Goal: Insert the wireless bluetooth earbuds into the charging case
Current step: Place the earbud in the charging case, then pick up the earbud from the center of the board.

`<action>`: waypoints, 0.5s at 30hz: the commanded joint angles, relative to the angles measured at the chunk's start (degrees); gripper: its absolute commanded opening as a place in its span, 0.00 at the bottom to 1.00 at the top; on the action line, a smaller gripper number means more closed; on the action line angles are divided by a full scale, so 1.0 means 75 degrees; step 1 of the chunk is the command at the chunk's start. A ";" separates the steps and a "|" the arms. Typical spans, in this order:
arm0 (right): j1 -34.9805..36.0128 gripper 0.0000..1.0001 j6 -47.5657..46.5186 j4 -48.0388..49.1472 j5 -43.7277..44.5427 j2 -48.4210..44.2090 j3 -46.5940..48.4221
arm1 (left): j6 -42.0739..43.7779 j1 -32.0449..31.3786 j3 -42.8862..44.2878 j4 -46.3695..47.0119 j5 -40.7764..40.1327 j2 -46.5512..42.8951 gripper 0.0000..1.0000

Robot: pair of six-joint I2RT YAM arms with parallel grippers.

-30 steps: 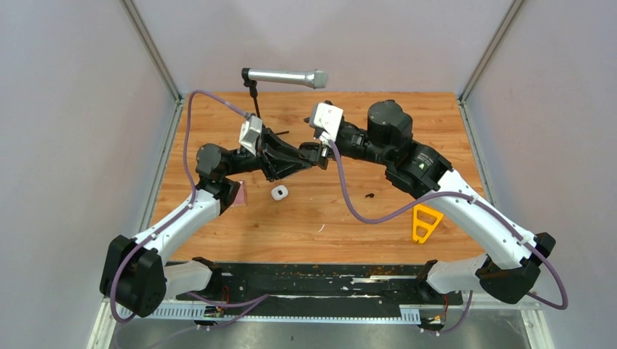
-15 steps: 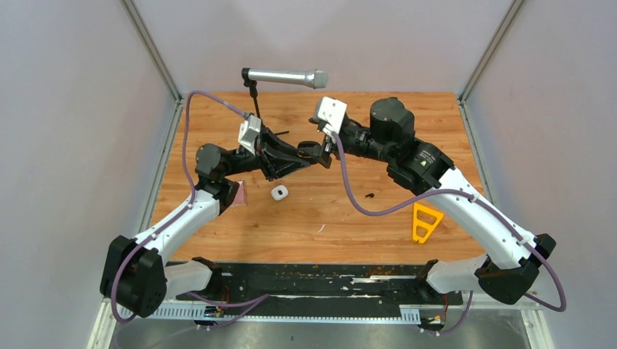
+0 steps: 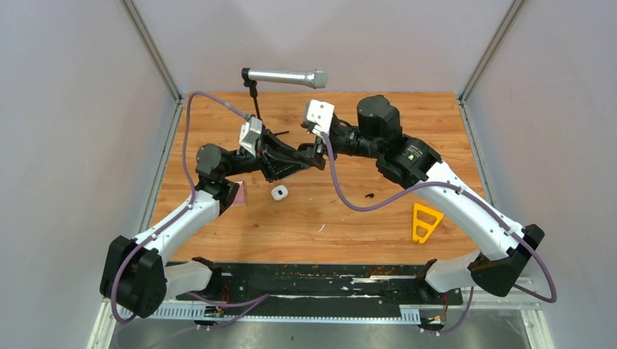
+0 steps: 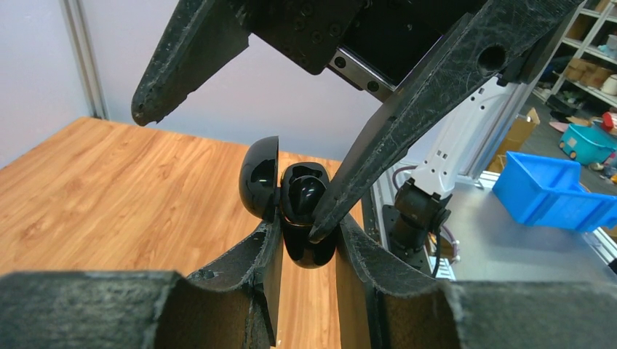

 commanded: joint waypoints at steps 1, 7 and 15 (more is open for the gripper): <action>-0.0051 0.68 -0.0093 -0.0154 -0.0174 0.0089 0.0428 | 0.0193 0.0005 0.0044 0.0304 0.0095 -0.0258 0.00; -0.0045 0.68 0.0645 -0.0437 -0.0625 0.0135 0.1446 | 0.0220 0.0010 0.0017 0.0238 0.0014 -0.0250 0.00; -0.0300 0.68 0.0700 -0.1295 0.0128 0.0021 0.2529 | 0.0236 0.0010 0.0032 0.0168 -0.0090 -0.0103 0.00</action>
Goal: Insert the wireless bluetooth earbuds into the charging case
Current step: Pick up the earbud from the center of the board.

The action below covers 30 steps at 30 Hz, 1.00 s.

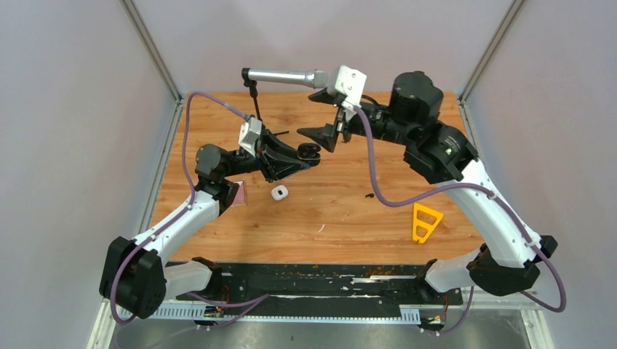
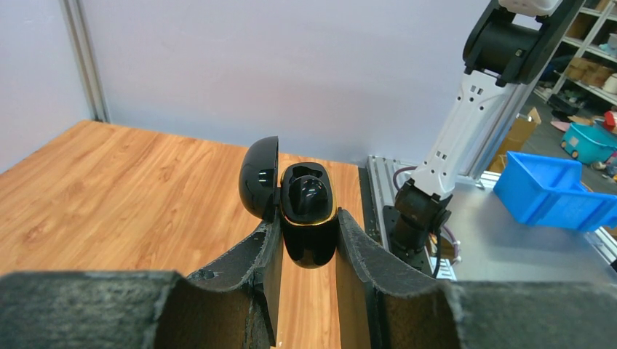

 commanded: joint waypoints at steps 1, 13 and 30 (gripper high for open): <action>-0.0414 0.68 0.0135 -0.0372 0.0559 -0.0388 -0.0073 | 0.0172 0.0010 0.0050 0.0189 -0.0107 -0.0048 0.00; -0.3840 0.51 0.1042 -0.2091 0.1227 -0.1999 -0.4093 | 0.0271 0.0022 0.0175 -0.0170 0.0045 -0.0068 0.00; -0.3907 0.35 -0.1487 -0.1286 0.0750 0.0042 -0.6690 | 0.1509 0.0051 0.0444 -0.2743 0.0233 -0.0910 0.00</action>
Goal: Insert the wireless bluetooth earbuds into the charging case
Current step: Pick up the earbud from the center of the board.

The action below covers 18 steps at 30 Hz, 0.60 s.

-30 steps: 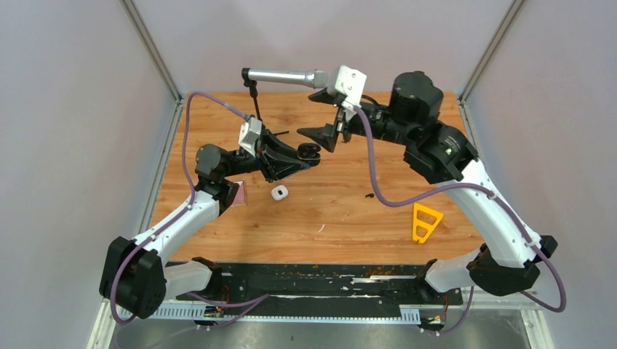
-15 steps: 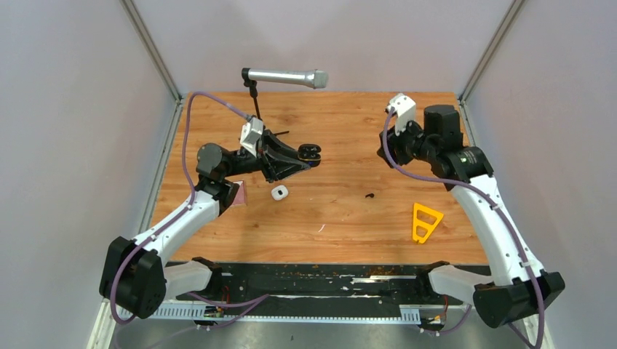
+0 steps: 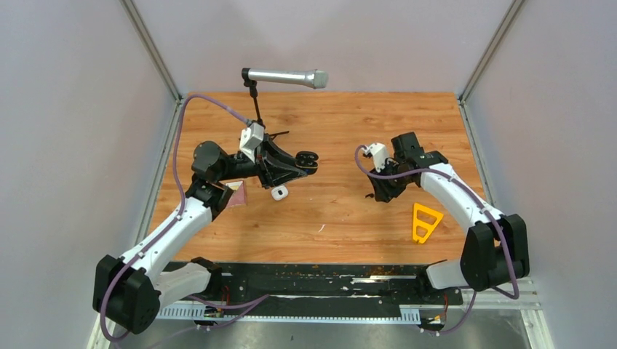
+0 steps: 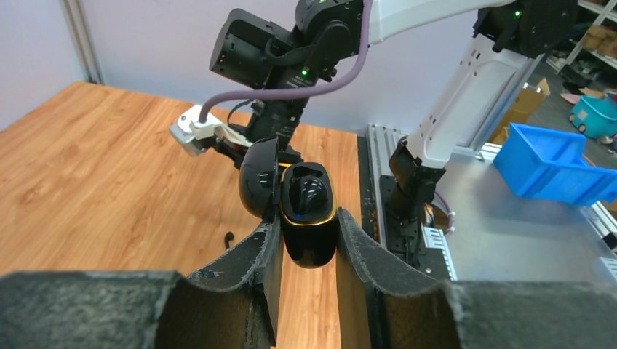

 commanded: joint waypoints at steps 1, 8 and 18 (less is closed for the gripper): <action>0.0015 0.35 -0.1869 0.1232 -0.0263 0.0180 -0.0467 | 0.0450 0.0054 0.0324 -0.0511 0.0027 -0.0081 0.00; 0.0017 0.34 -0.2396 0.2268 -0.0371 0.0519 -0.0930 | 0.0624 0.0077 0.0451 -0.0859 0.0032 -0.0018 0.00; 0.0016 0.35 -0.2194 0.2731 -0.0298 0.1136 -0.0915 | 0.0608 0.0095 0.0428 -0.0882 -0.0019 0.0017 0.00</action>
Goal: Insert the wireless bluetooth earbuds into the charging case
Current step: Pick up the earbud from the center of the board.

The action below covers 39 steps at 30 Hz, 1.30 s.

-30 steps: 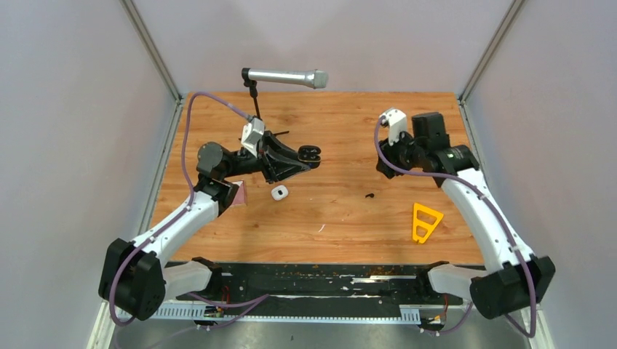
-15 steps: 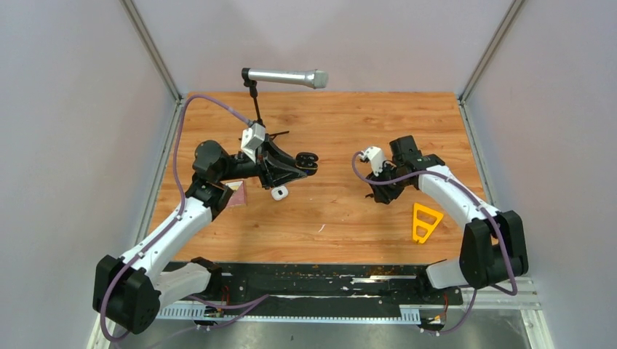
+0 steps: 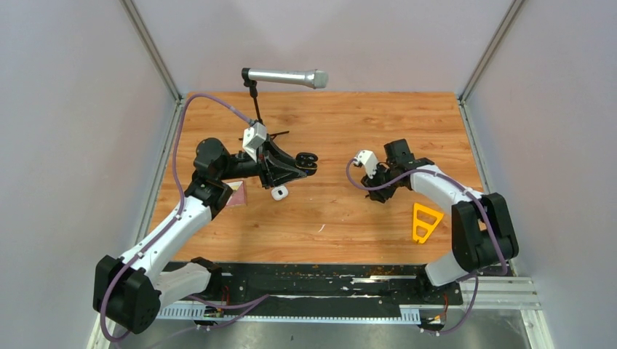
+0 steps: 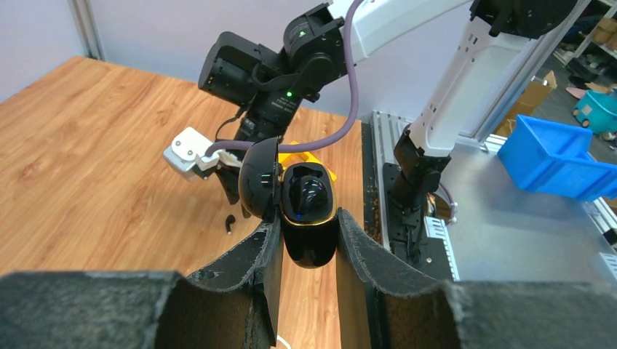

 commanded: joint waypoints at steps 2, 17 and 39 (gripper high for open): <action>0.0016 0.35 -0.0120 0.0552 0.0004 0.0352 0.0058 | 0.0115 0.0059 0.0308 0.0064 -0.0010 0.0006 0.00; 0.0016 0.34 -0.0131 0.0873 0.0036 0.0760 0.0026 | 0.0091 0.0101 0.0250 0.0108 -0.0068 -0.0002 0.00; 0.0016 0.31 -0.0296 0.1051 -0.0072 0.1017 -0.0129 | 0.0151 0.0151 0.0209 -0.0002 -0.0057 -0.0037 0.00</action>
